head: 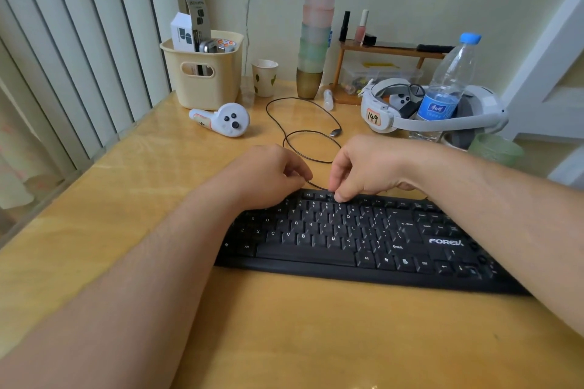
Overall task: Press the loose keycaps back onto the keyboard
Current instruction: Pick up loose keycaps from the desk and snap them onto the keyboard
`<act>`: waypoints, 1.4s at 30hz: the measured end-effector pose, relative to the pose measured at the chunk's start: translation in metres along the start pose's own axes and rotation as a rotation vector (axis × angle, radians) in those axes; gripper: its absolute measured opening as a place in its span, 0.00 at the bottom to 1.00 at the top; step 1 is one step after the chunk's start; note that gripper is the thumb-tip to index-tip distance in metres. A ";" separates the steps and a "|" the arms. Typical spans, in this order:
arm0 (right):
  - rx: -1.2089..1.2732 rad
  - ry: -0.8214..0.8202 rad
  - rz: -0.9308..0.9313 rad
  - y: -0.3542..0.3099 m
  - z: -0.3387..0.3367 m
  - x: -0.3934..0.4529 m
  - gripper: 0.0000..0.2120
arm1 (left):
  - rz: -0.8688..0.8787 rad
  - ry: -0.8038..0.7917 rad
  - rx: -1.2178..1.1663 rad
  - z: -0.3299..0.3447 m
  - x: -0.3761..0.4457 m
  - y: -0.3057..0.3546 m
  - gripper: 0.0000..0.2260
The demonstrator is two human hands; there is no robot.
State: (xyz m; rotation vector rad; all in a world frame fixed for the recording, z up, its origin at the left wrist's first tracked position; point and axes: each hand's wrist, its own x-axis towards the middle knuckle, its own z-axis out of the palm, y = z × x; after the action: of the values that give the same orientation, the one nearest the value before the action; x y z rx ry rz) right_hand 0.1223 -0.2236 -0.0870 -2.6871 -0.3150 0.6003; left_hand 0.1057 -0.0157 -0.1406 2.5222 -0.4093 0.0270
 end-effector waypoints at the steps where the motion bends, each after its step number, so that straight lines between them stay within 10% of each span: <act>1: -0.003 -0.001 -0.011 0.000 0.001 0.000 0.05 | 0.009 0.006 -0.001 0.001 0.000 0.002 0.08; 42: -0.078 -0.030 0.107 -0.023 0.002 0.010 0.03 | 0.059 0.052 0.070 0.008 -0.002 0.012 0.09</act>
State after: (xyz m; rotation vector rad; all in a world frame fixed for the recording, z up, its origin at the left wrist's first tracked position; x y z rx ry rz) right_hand 0.1268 -0.1994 -0.0834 -2.7865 -0.2077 0.6728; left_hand 0.0996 -0.0291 -0.1406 2.5714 -0.4693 0.1313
